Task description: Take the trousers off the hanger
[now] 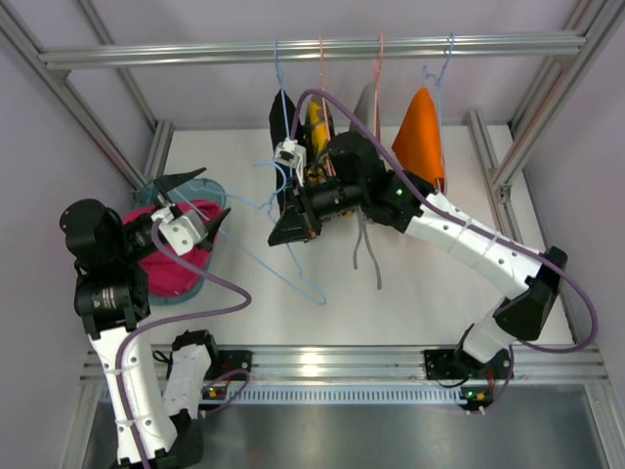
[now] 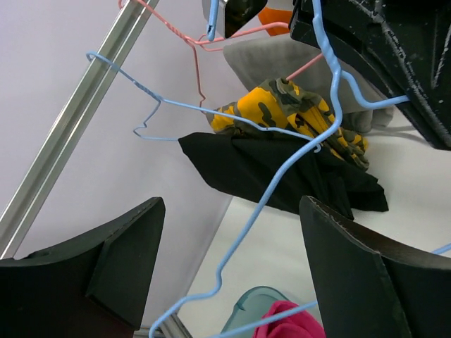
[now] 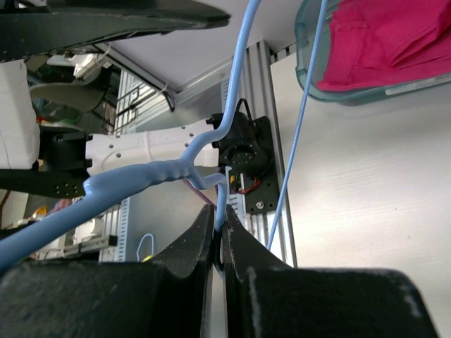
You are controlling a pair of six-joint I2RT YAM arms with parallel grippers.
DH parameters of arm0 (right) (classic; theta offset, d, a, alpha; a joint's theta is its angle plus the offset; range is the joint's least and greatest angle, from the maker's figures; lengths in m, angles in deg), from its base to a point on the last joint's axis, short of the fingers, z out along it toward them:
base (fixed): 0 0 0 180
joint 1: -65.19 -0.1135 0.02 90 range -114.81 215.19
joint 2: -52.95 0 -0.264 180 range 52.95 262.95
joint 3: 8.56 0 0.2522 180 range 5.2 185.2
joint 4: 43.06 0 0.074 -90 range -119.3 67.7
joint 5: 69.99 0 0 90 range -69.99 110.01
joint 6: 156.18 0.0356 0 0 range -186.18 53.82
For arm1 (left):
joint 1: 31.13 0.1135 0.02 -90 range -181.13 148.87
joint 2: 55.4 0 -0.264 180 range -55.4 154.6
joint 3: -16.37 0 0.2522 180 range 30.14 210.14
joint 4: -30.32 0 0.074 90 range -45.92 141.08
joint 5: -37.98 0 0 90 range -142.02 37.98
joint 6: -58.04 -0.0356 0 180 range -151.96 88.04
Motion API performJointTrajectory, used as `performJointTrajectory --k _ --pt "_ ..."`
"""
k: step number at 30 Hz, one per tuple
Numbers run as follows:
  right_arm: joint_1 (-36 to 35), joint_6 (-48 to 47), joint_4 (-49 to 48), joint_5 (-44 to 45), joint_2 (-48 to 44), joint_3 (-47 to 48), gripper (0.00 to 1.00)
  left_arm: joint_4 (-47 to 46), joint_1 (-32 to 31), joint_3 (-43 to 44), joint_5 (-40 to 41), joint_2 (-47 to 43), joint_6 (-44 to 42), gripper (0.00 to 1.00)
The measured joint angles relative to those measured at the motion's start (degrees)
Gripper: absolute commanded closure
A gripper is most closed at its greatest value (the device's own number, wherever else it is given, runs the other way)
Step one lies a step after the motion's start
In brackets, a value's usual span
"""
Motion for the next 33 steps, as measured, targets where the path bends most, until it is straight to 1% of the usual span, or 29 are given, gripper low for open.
performJointTrajectory --k 5,8,11,14,15,16,18,19,20,21,22,23,26,27,29,33 --pt "-0.9 0.6 1.7 -2.6 2.8 3.1 1.0 -0.1 0.0 -0.9 -0.5 1.9 -5.1 0.24" --pt "-1.2 1.2 2.7 -4.1 4.6 5.9 1.0 0.0 -0.3 -2.2 -0.4 2.4 -7.2 0.25" --pt "-1.2 2.1 3.1 -5.5 6.8 9.5 1.0 0.0 -1.2 -3.8 -0.1 2.3 -9.5 0.32" --pt "-1.4 3.2 3.0 -6.8 8.6 11.8 1.0 0.1 -2.5 -4.8 1.2 2.3 -10.8 0.51" --pt "-1.4 3.5 3.1 -7.1 8.8 11.9 1.0 0.1 -2.9 -4.8 1.7 2.4 -11.0 0.64" --pt "-1.4 3.7 3.2 -7.4 9.0 12.1 1.0 0.1 -3.2 -4.8 2.2 2.5 -11.0 0.82" --pt "-1.5 4.5 3.5 -7.7 9.3 12.1 1.0 0.0 -3.5 -4.8 2.9 2.6 -11.2 0.98" --pt "-1.5 4.7 2.9 -7.7 9.3 12.1 0.94 0.6 -3.6 -5.0 3.2 2.5 -11.9 1.0" --pt "-1.3 5.0 2.8 -7.5 9.2 12.2 0.84 1.1 -3.7 -5.5 3.6 2.4 -12.2 1.0" --pt "-1.2 5.0 2.8 -6.9 9.0 12.4 0.67 1.3 -3.8 -5.8 3.9 2.3 -12.2 1.0" --pt "-1.1 5.2 2.8 -6.7 9.0 12.4 0.59 1.3 -3.8 -6.1 4.6 2.2 -11.3 1.0" --pt "-1.3 4.8 2.9 -6.2 9.0 12.4 0.48 1.0 -3.8 -6.1 5.4 2.2 -10.6 1.0" --pt "-1.4 4.2 3.1 -5.2 8.8 11.3 0.36 0.9 -3.8 -6.4 7.0 1.8 -8.4 1.0" --pt "-1.3 4.0 3.1 -4.8 8.5 10.6 0.34 0.9 -3.8 -6.5 7.5 1.5 -7.7 1.0" --pt "-0.7 3.7 3.4 -4.0 7.5 8.5 0.31 0.9 -3.8 -6.8 8.4 1.0 -6.5 1.0" --pt "1.4 3.3 4.9 -2.5 4.0 4.5 0.3 0.9 -3.8 -7.5 9.2 -0.2 -5.0 1.0"
